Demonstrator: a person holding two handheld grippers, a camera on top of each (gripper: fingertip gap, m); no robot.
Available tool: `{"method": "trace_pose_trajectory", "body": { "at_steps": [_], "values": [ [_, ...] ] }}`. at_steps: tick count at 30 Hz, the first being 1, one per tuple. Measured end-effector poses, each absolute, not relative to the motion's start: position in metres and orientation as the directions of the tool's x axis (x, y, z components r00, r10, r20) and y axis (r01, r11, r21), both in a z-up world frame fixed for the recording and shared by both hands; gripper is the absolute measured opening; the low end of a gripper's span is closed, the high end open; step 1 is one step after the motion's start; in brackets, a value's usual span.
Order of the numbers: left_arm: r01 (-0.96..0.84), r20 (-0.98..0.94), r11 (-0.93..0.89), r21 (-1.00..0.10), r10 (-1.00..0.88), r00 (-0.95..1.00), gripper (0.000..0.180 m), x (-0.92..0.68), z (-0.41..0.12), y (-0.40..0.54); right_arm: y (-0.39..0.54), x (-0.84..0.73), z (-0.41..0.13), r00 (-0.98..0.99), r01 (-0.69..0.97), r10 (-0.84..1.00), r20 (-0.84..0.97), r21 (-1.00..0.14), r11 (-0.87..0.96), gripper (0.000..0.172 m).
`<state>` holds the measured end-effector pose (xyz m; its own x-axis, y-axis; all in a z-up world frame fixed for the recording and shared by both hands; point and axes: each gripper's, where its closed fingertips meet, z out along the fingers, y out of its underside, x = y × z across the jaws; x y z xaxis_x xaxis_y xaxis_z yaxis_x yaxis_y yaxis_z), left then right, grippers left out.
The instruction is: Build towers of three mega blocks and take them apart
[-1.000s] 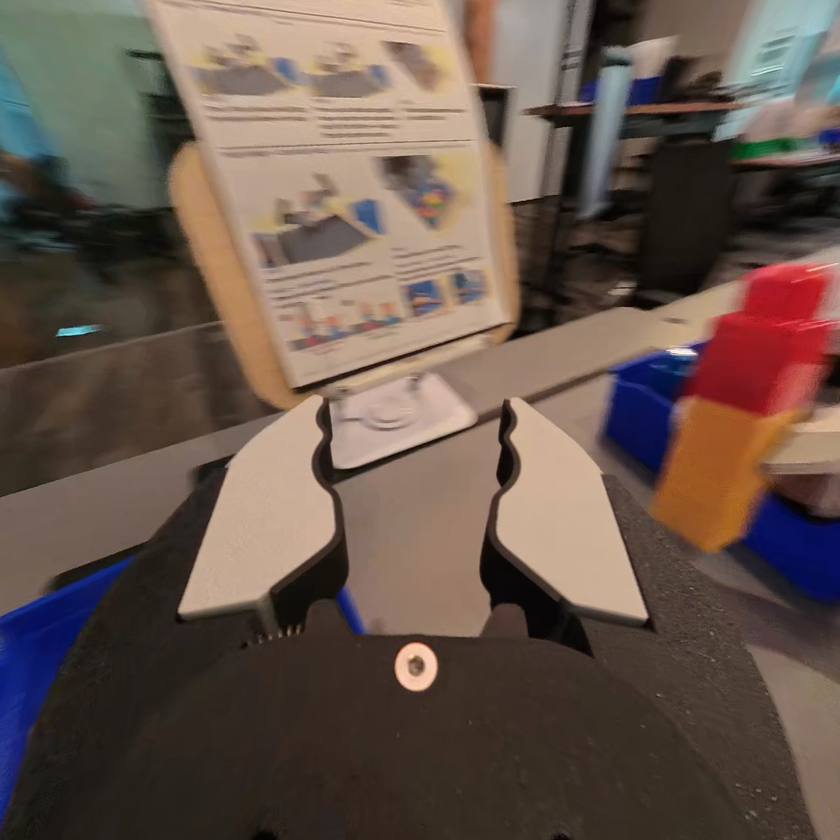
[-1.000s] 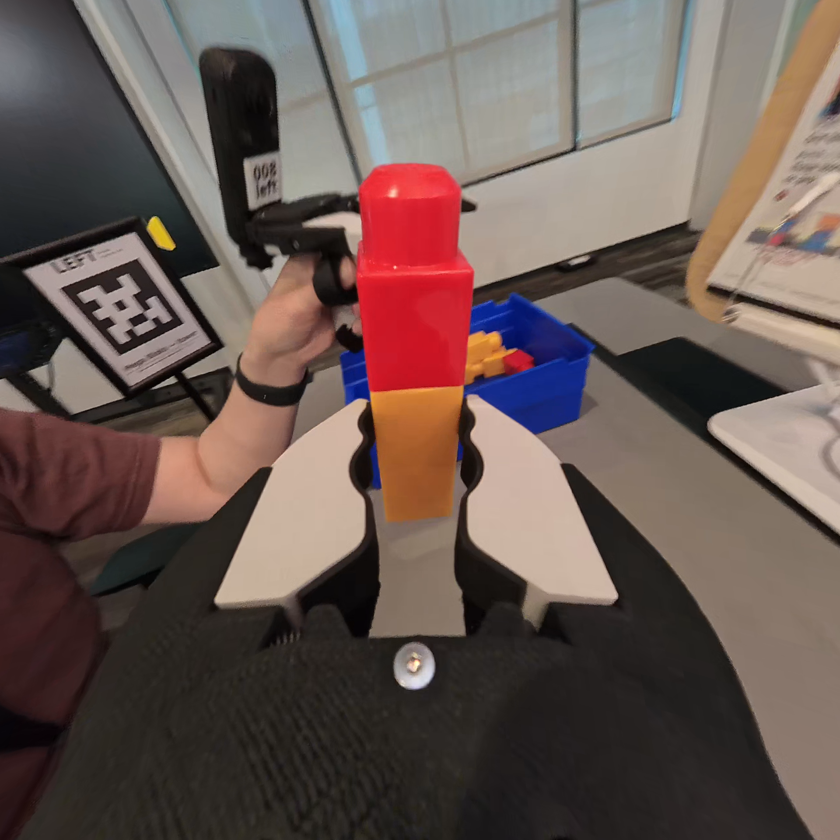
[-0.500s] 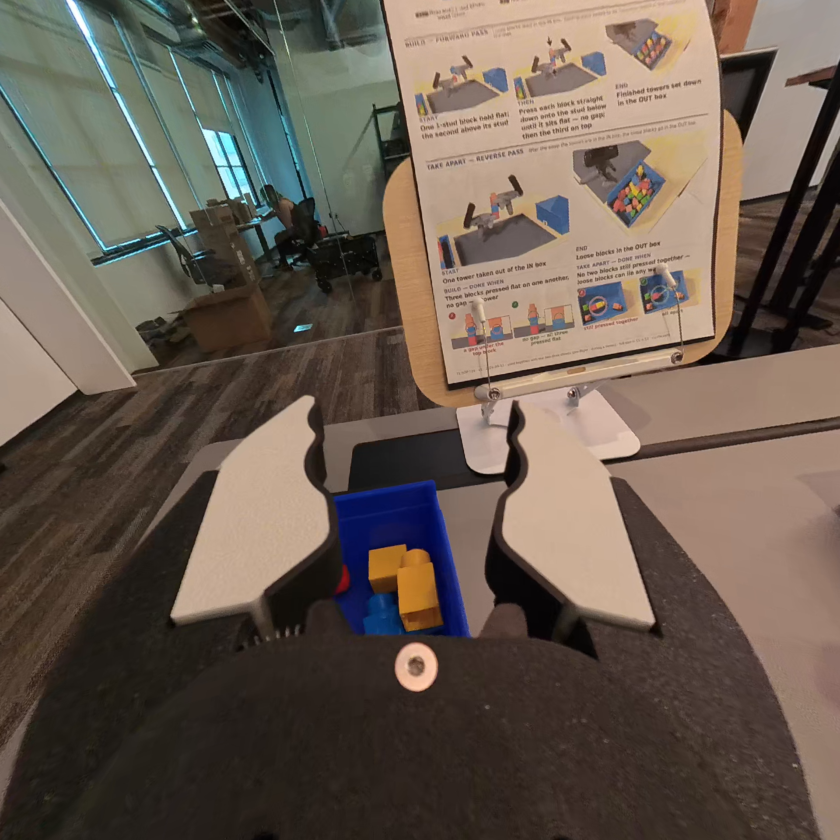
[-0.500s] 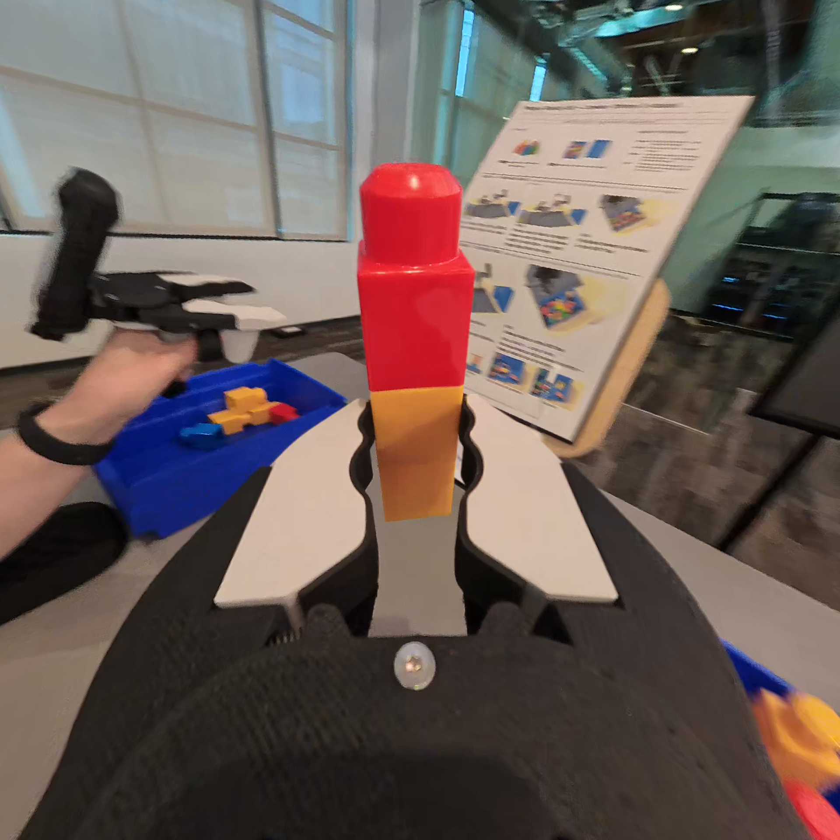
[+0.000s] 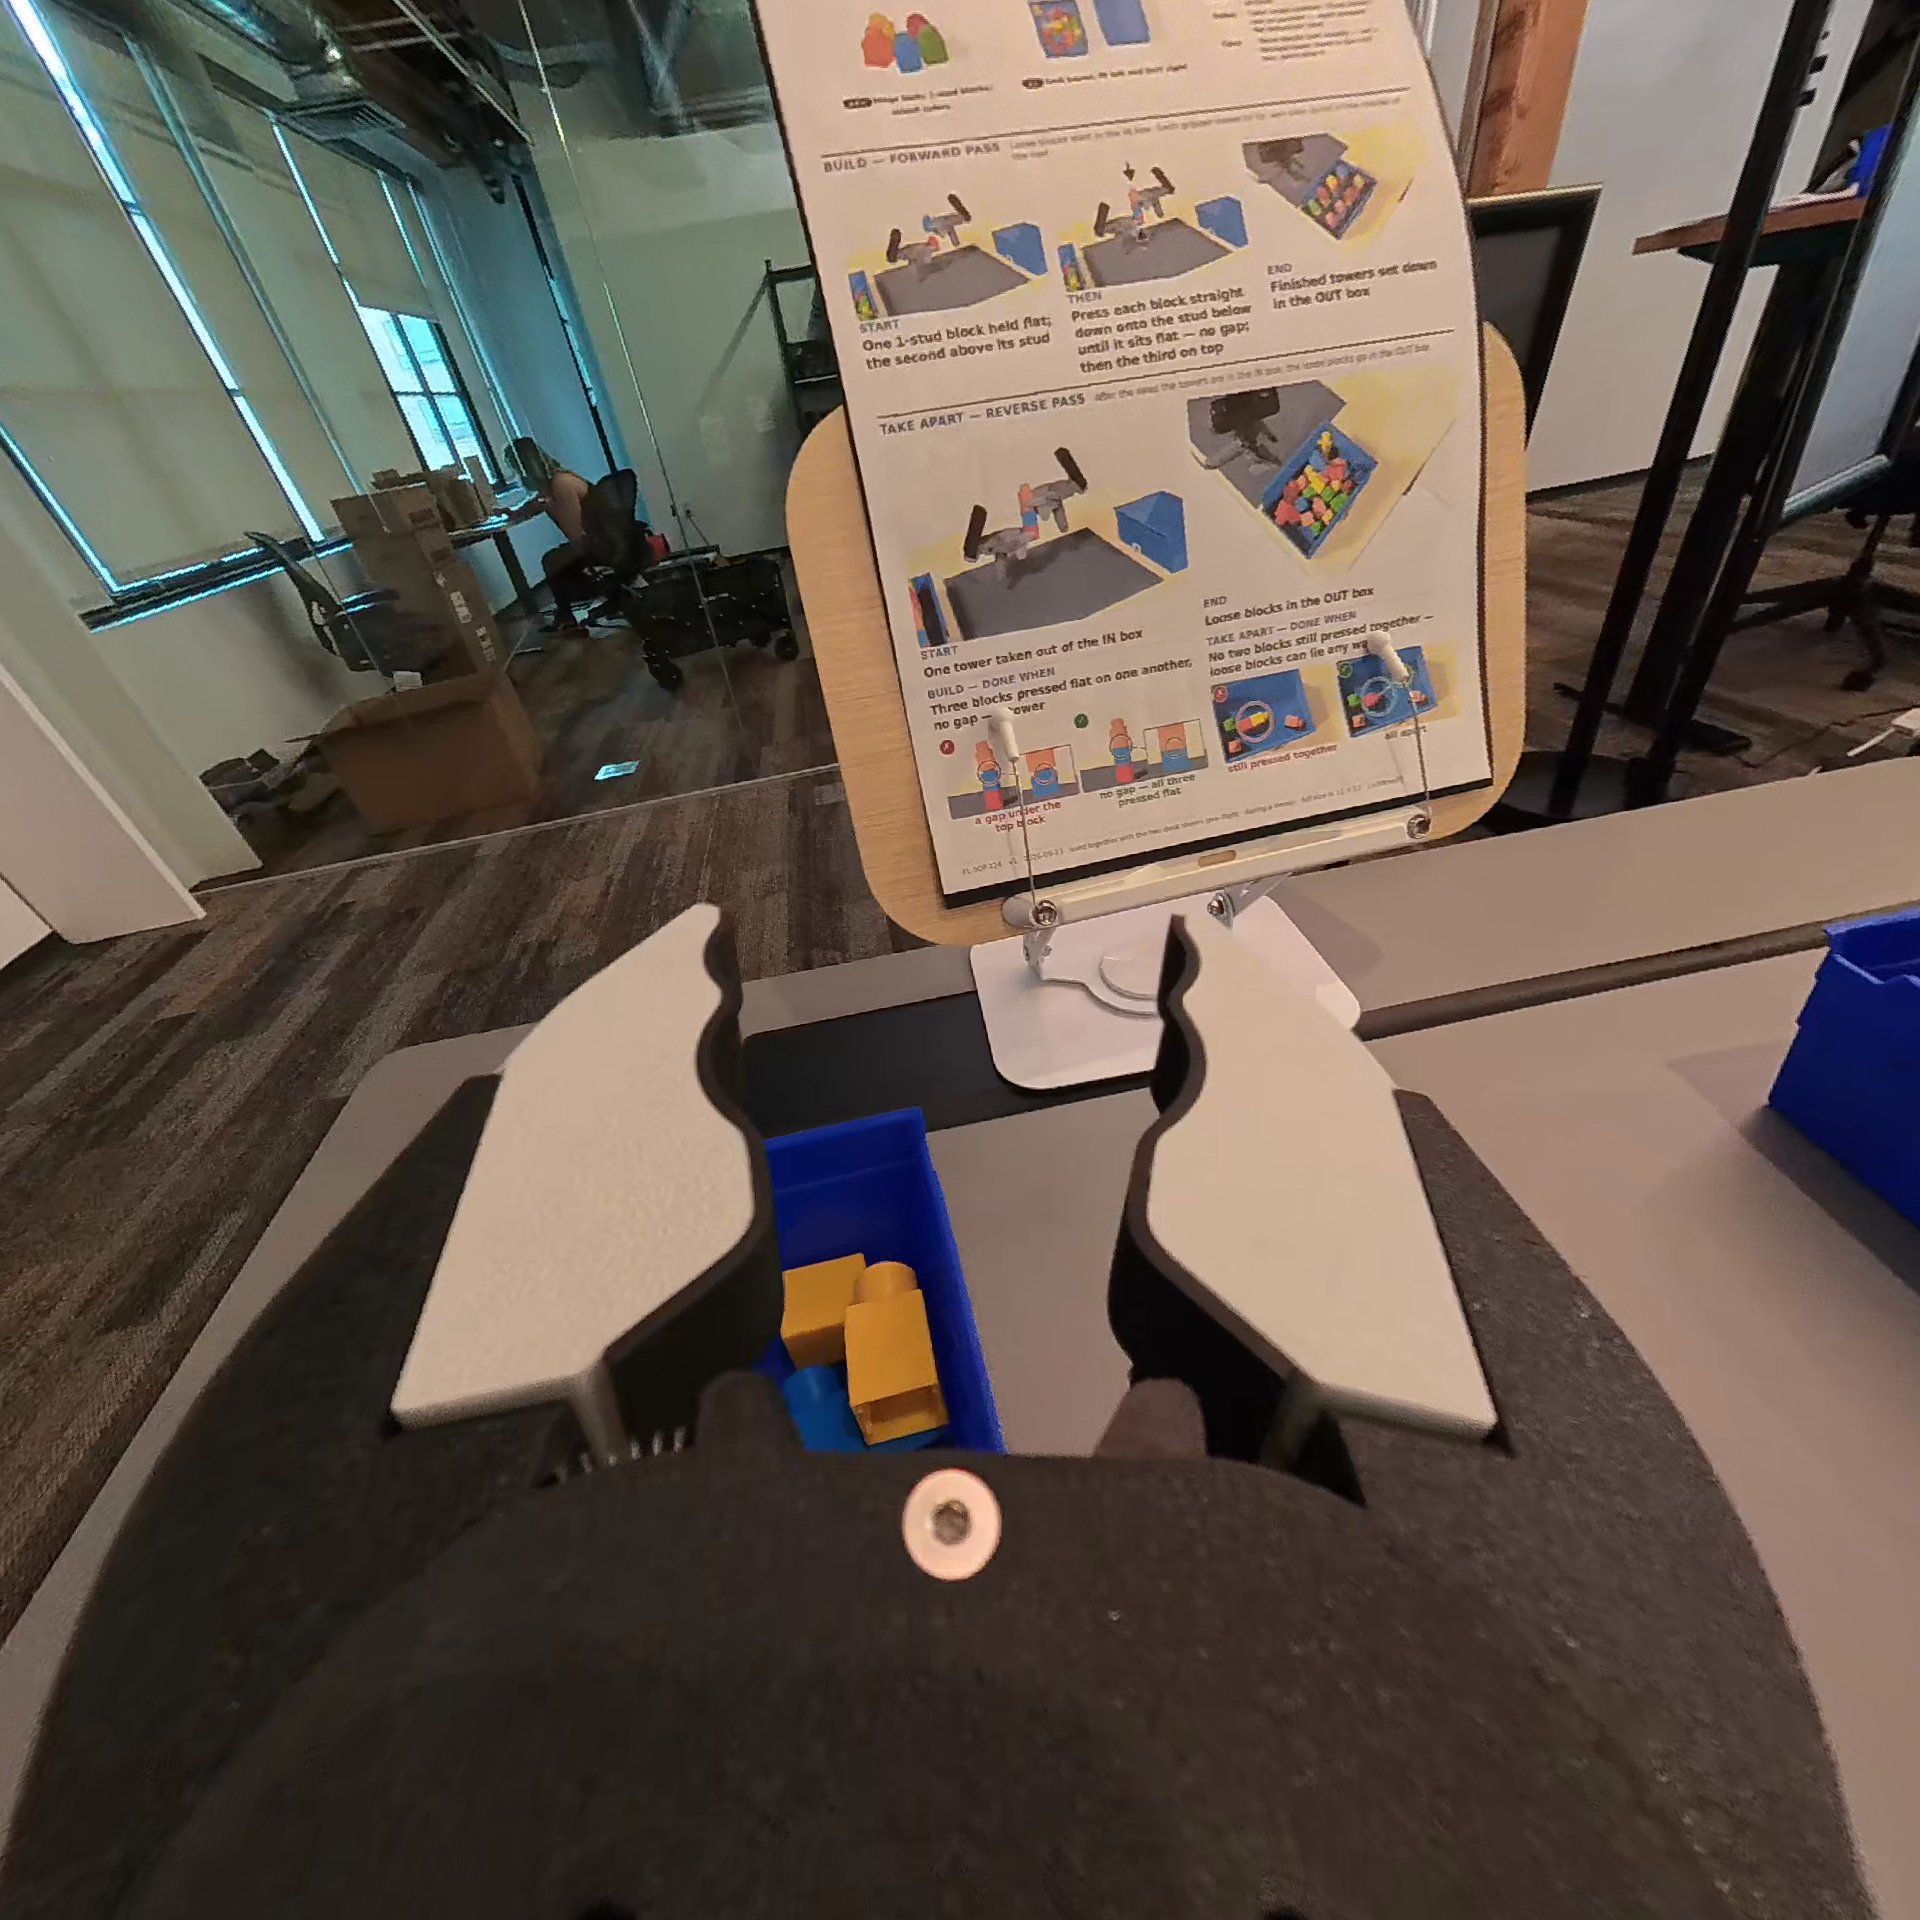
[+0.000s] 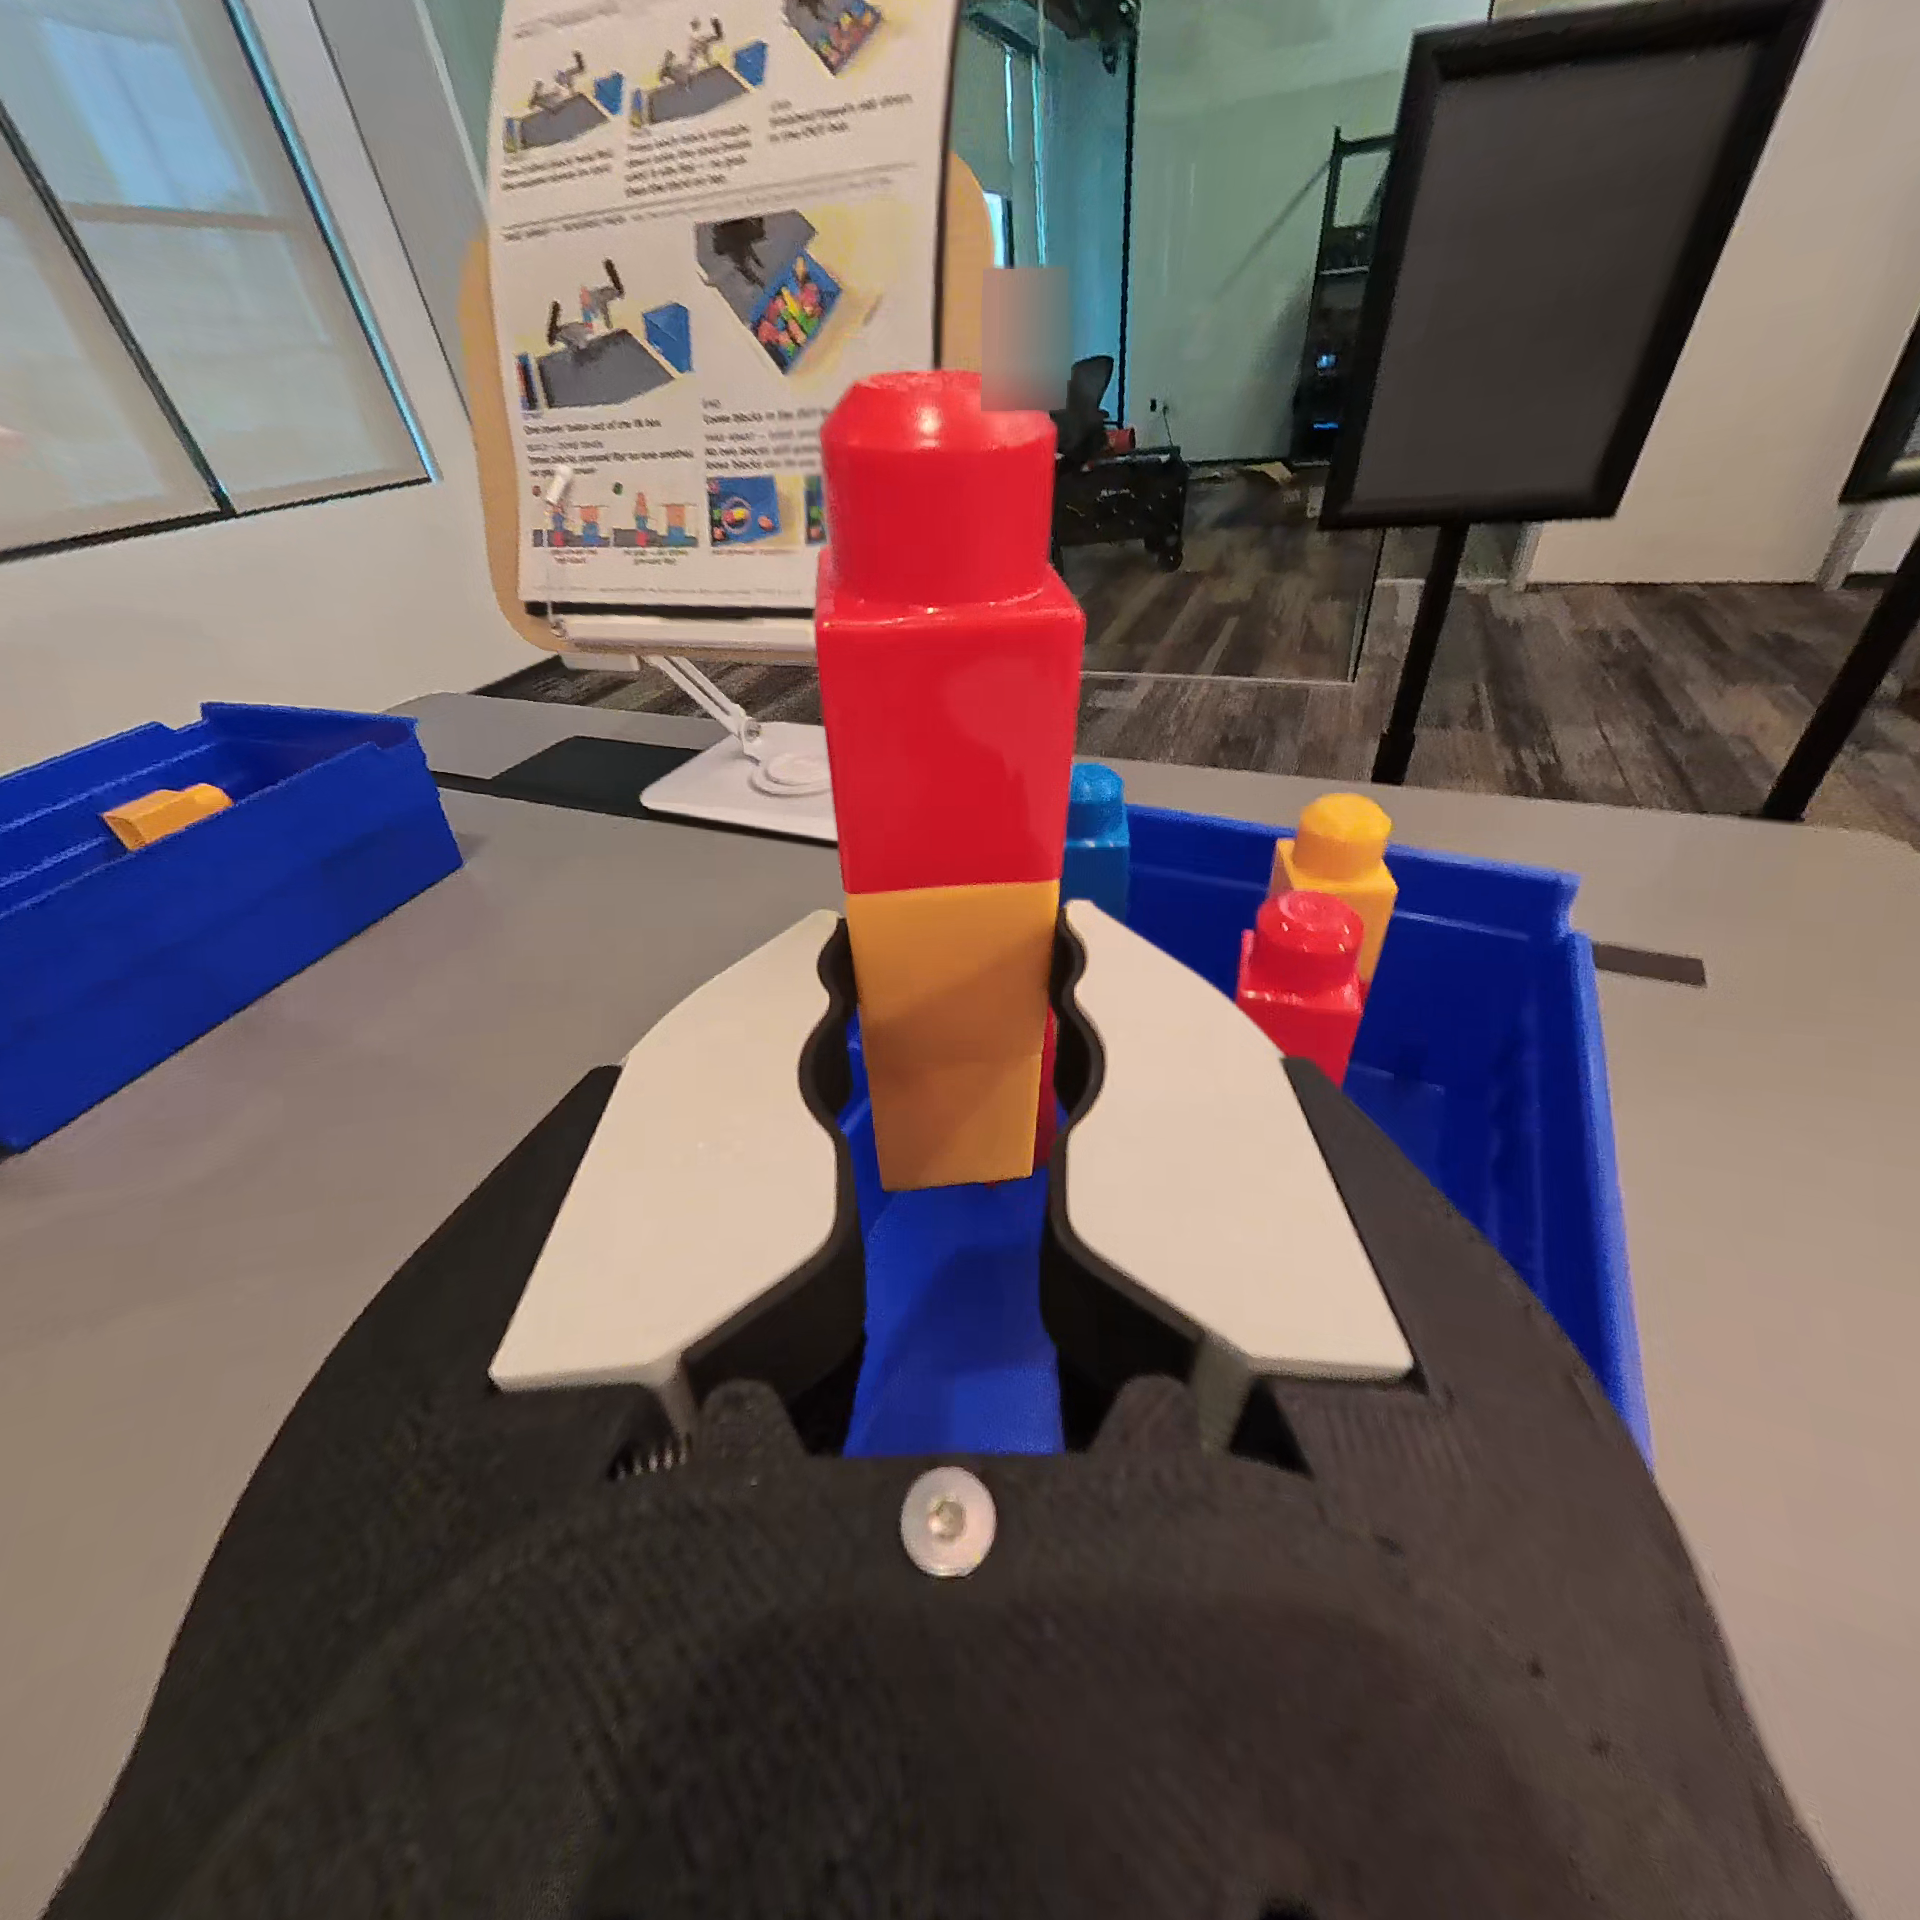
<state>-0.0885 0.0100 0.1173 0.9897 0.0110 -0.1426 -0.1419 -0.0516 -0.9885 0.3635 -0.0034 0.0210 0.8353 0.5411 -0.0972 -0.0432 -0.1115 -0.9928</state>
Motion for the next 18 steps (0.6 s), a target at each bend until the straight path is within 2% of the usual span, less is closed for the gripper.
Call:
{"method": "trace_pose_trajectory", "body": {
  "at_steps": [4,8,18],
  "values": [
    [-0.151,-0.15,-0.05,-0.987,-0.015,0.989,0.077,-0.08,0.118,0.008,0.004,0.367,-0.005,0.833,-0.029,0.539,-0.126,-0.982,-0.186,0.036],
    [-0.162,-0.161,-0.053,-0.985,-0.023,0.987,0.077,-0.077,0.118,0.008,0.019,0.363,-0.021,0.849,0.036,0.524,-0.074,-0.98,-0.198,0.036],
    [-0.148,-0.146,-0.053,-0.988,-0.042,0.988,0.077,-0.077,0.118,0.008,0.028,0.302,-0.062,0.681,0.163,0.732,-0.031,-0.968,-0.193,0.036]
  ]
}}
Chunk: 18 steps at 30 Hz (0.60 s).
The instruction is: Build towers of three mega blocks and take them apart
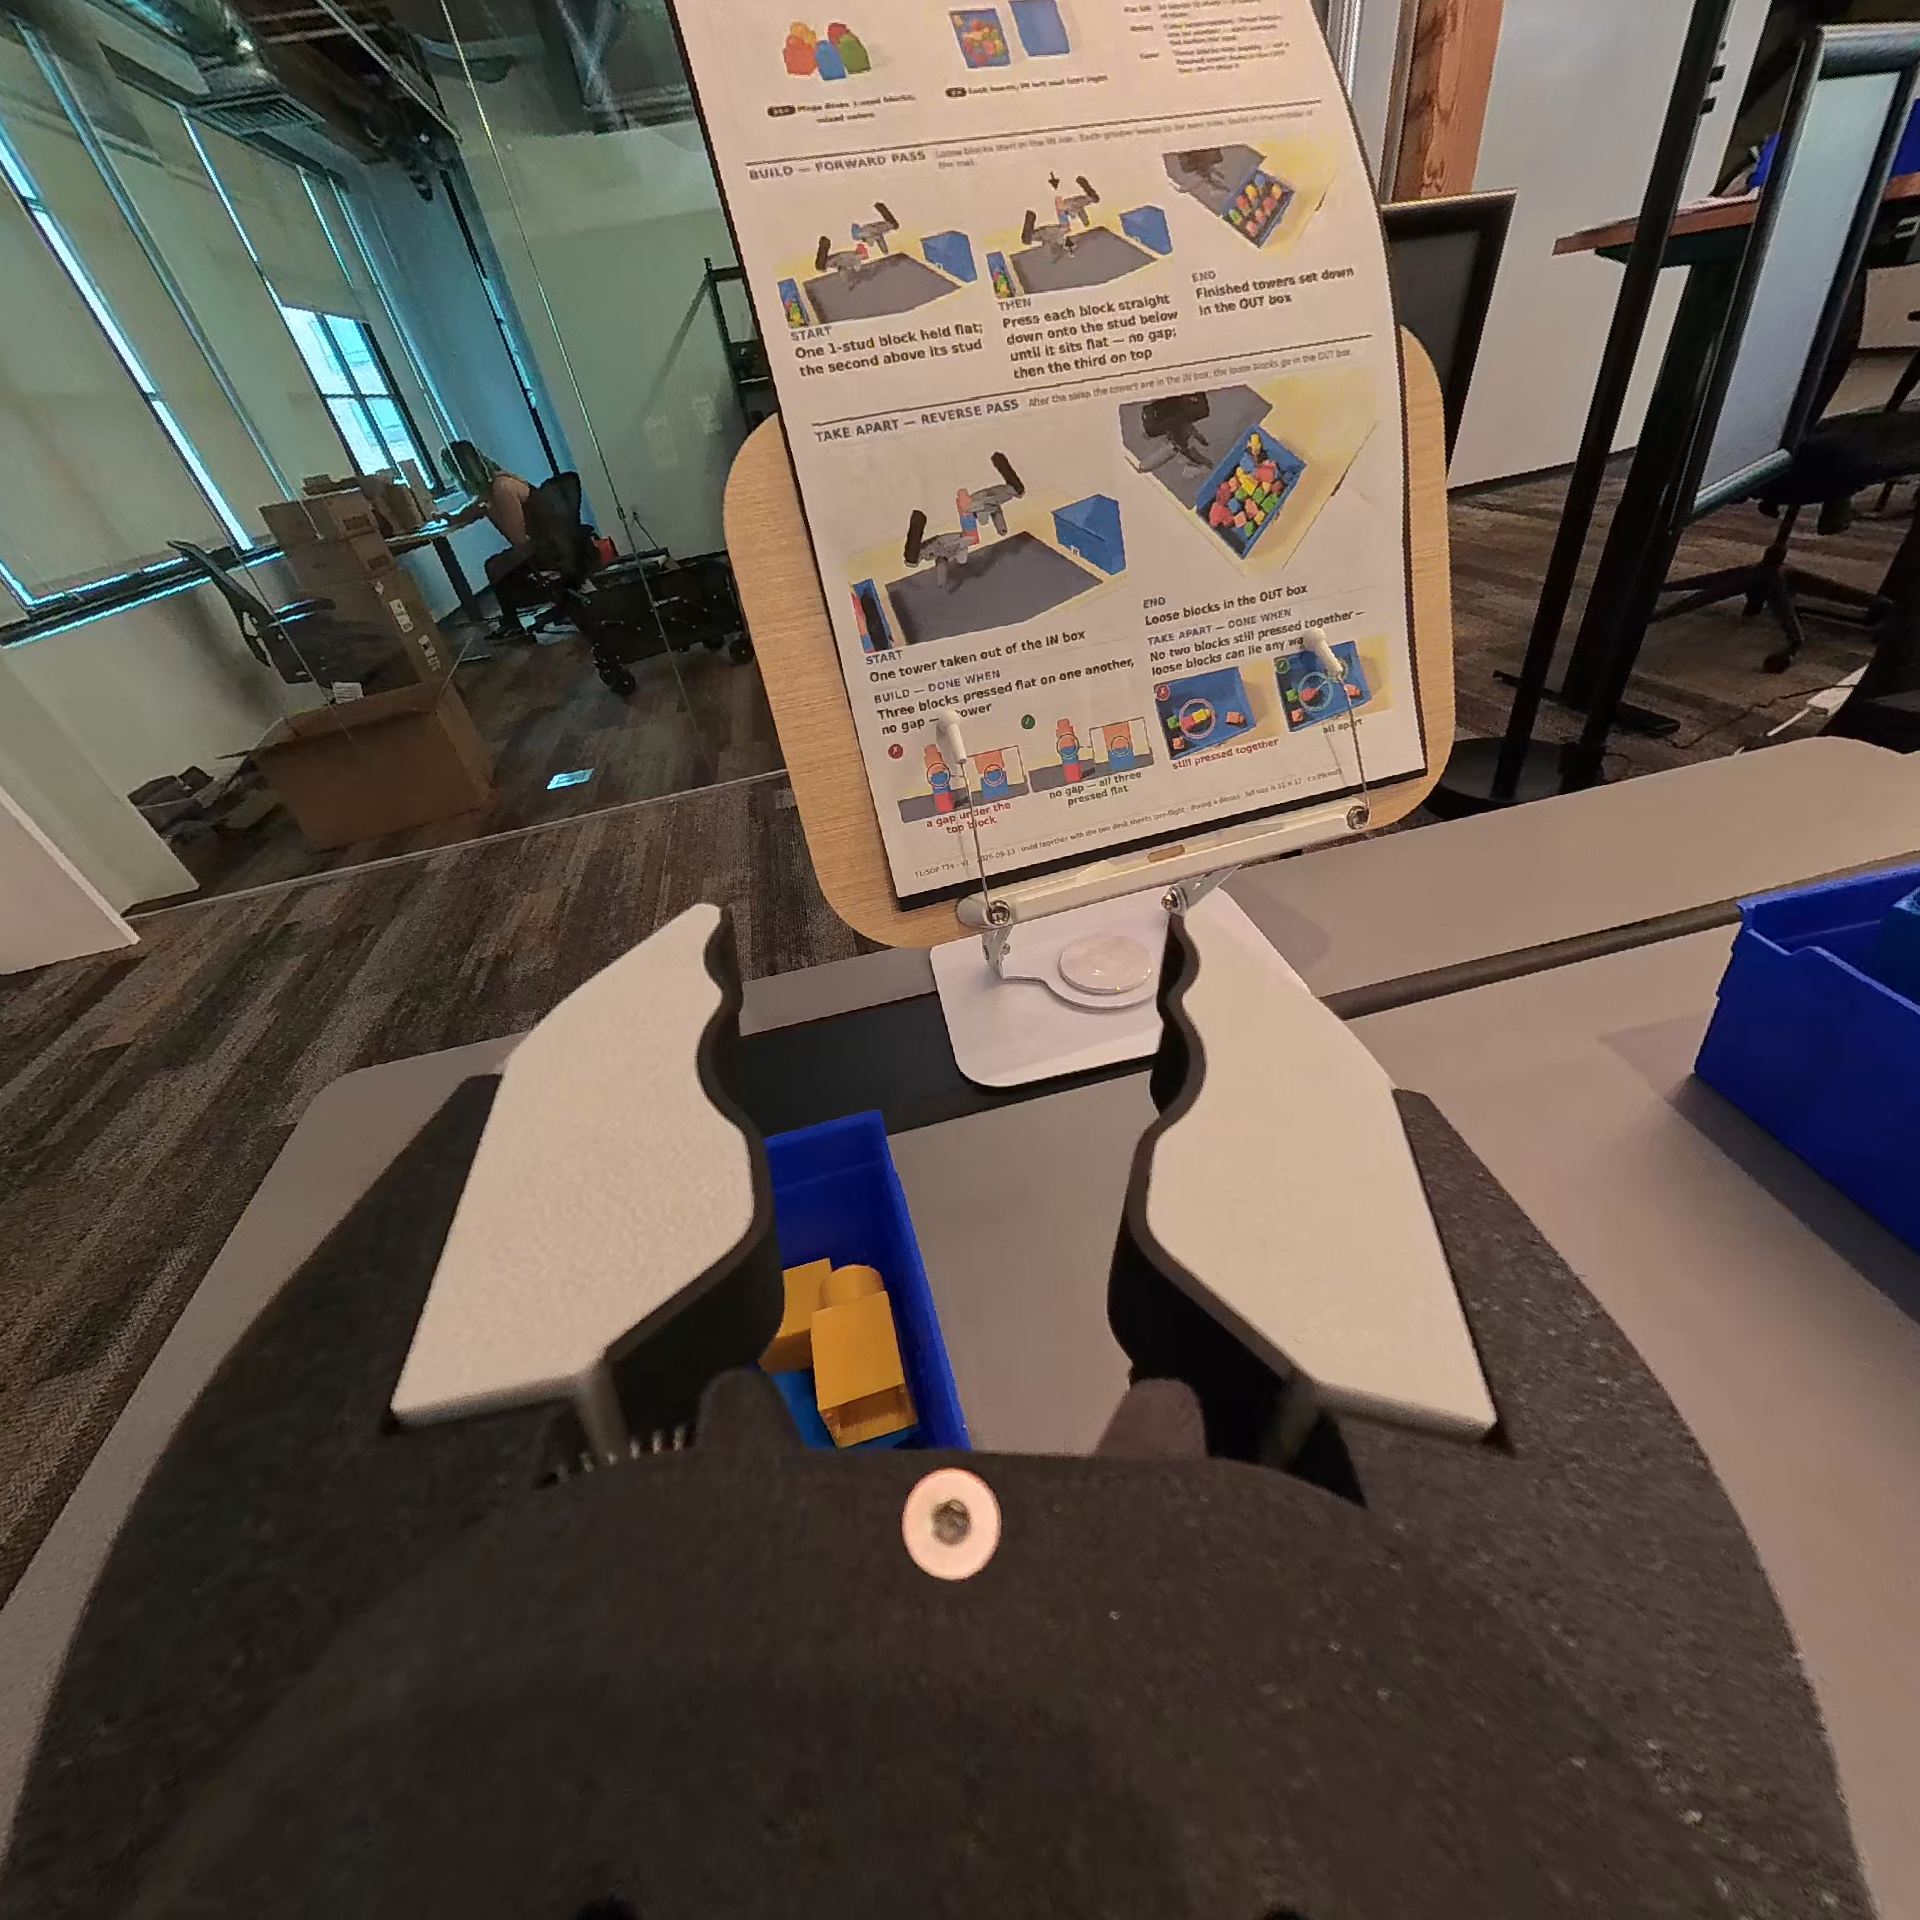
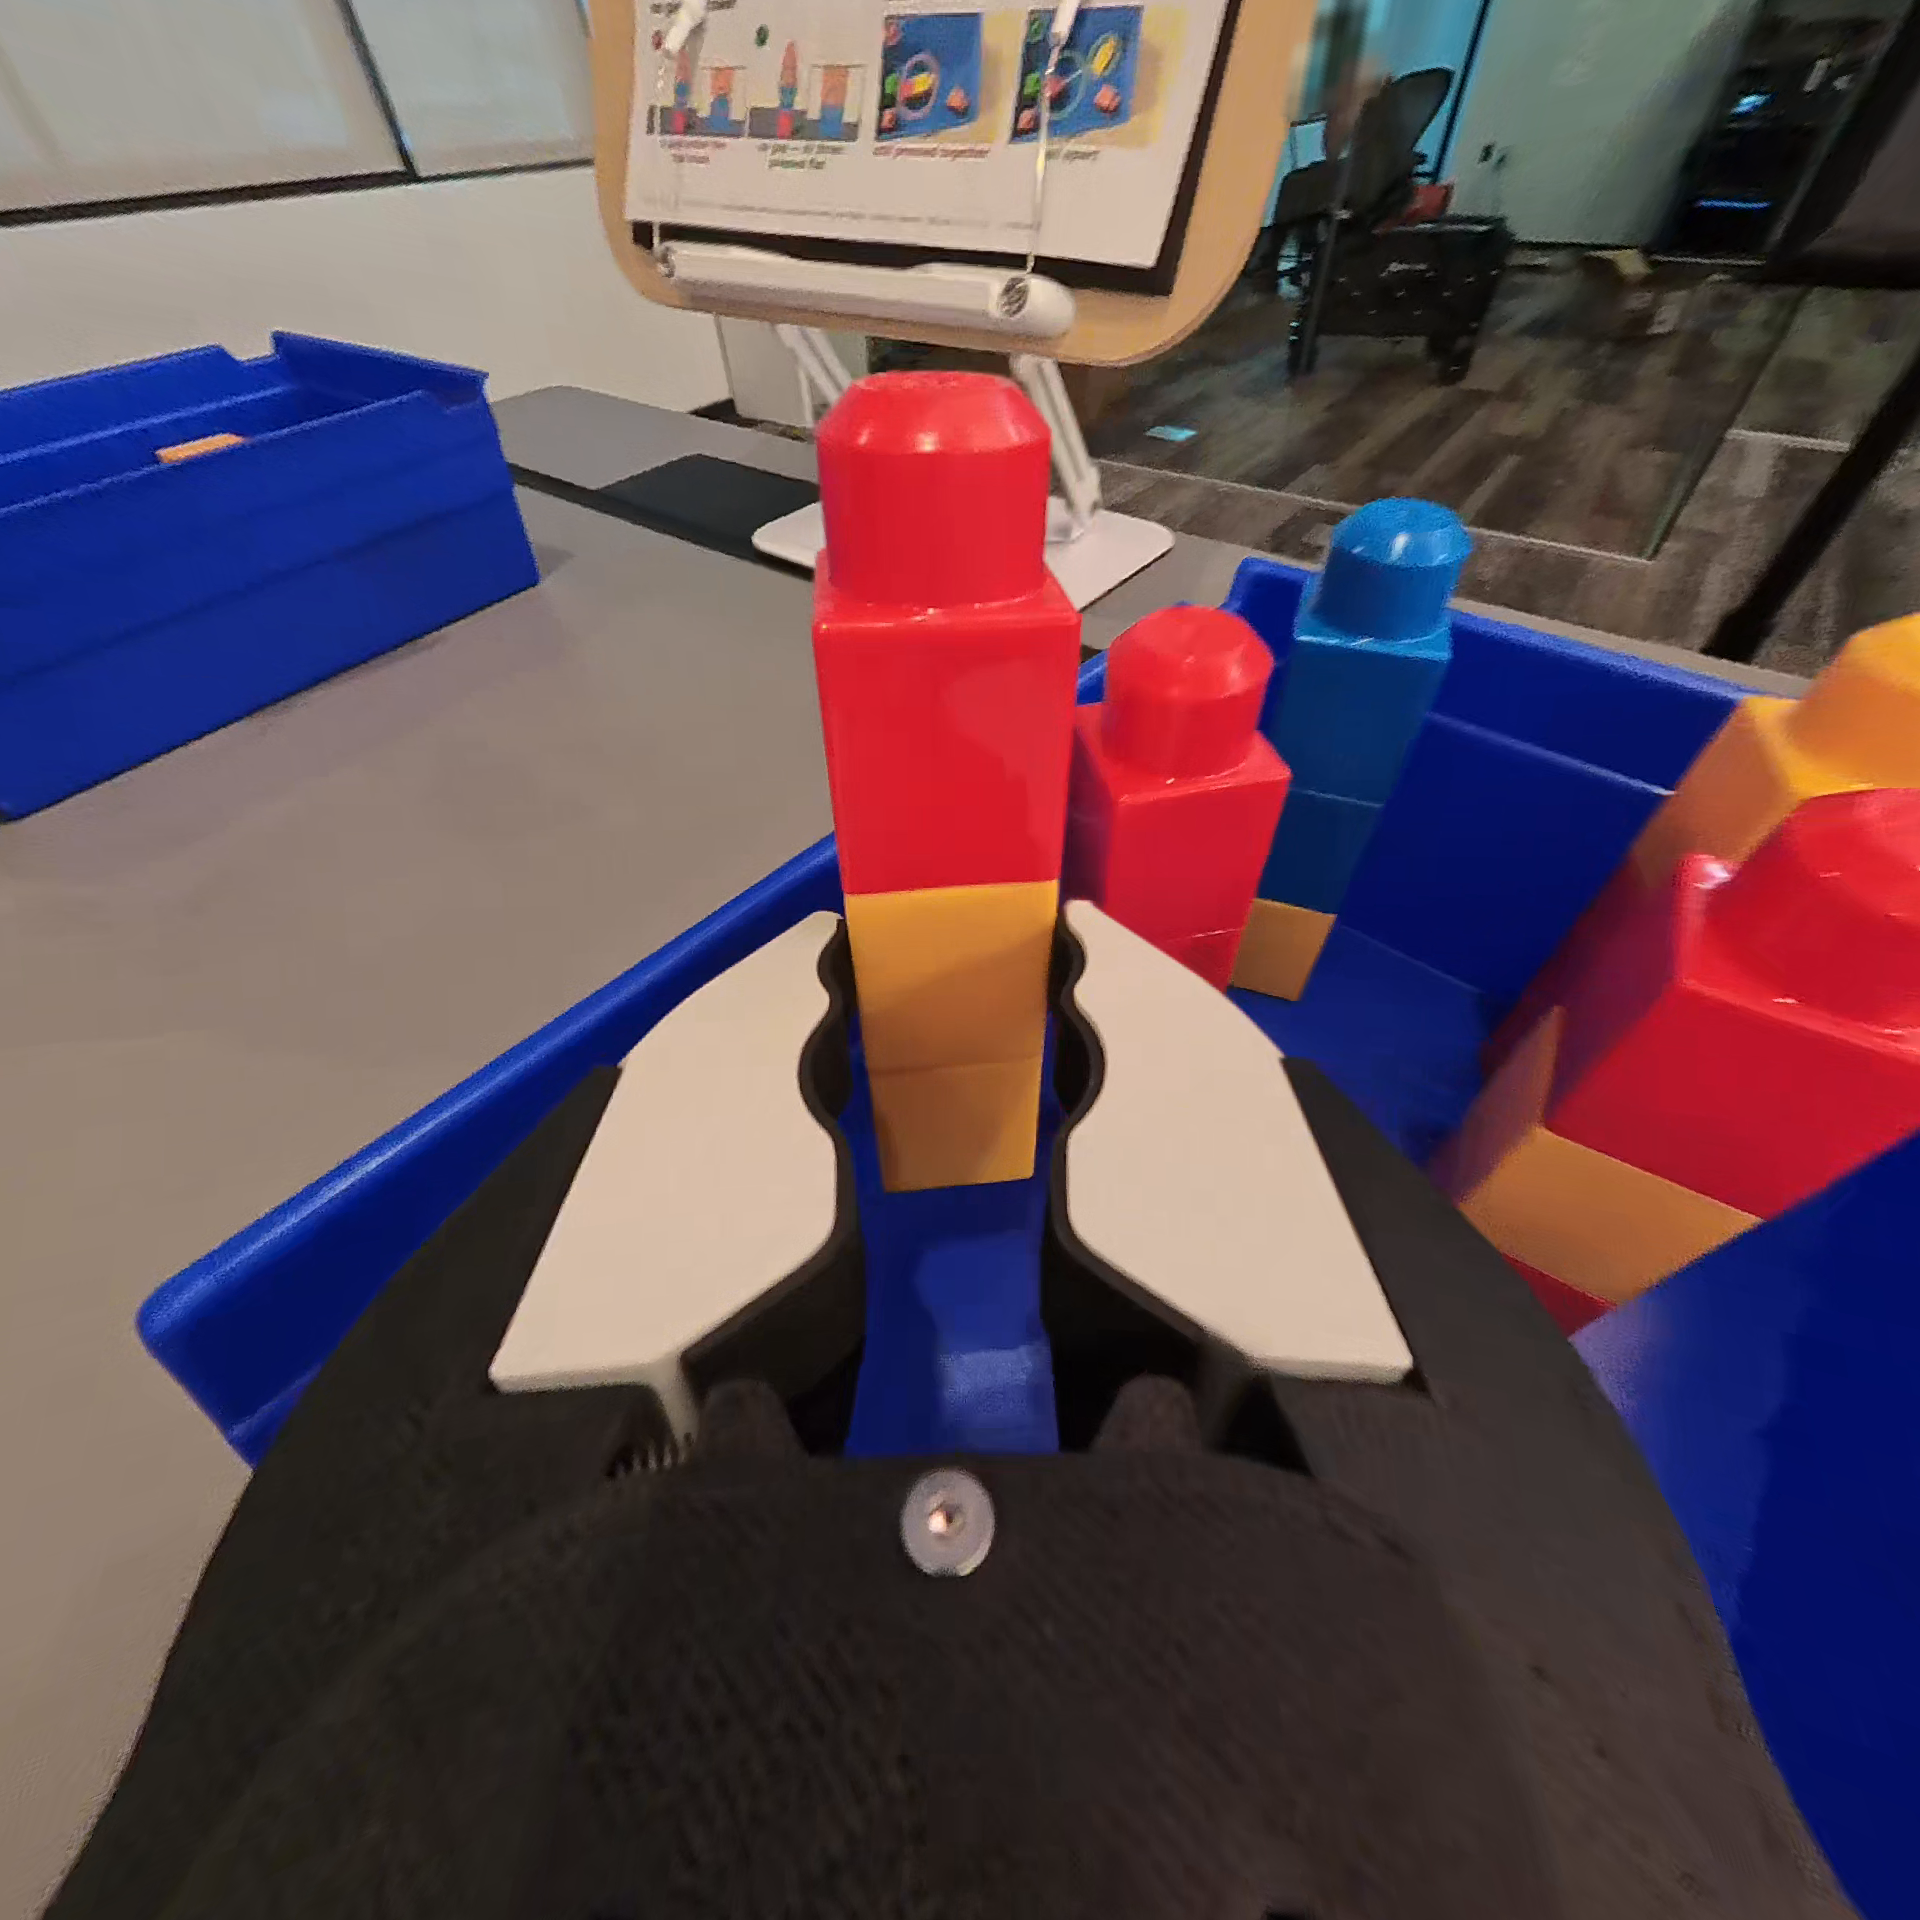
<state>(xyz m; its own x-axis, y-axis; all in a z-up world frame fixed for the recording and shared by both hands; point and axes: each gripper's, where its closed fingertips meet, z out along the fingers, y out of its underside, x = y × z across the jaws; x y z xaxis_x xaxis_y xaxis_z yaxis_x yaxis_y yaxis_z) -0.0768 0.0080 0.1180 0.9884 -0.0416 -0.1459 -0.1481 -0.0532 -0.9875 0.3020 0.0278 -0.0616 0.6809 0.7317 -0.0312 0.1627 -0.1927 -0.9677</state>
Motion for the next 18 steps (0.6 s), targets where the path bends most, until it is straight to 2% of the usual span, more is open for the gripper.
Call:
{"method": "trace_pose_trajectory", "body": {
  "at_steps": [4,9,12,18],
  "values": [
    [-0.147,-0.144,-0.055,-0.988,-0.049,0.988,0.077,-0.076,0.118,0.009,0.029,0.3,-0.074,0.652,0.262,0.758,0.032,-0.947,-0.185,0.036],
    [-0.152,-0.148,-0.068,-0.986,-0.058,0.987,0.077,-0.075,0.115,0.01,0.027,0.3,-0.088,0.623,0.276,0.78,-0.047,-0.921,-0.276,0.036],
    [-0.16,-0.155,-0.087,-0.983,-0.065,0.986,0.077,-0.074,0.112,0.01,0.026,0.305,-0.099,0.628,0.345,0.778,-0.016,-0.891,-0.296,0.036],
    [-0.176,-0.17,-0.089,-0.98,-0.07,0.983,0.077,-0.07,0.111,0.011,0.022,0.309,-0.102,0.614,0.364,0.789,-0.028,-0.877,-0.315,0.037]
  ]
}}
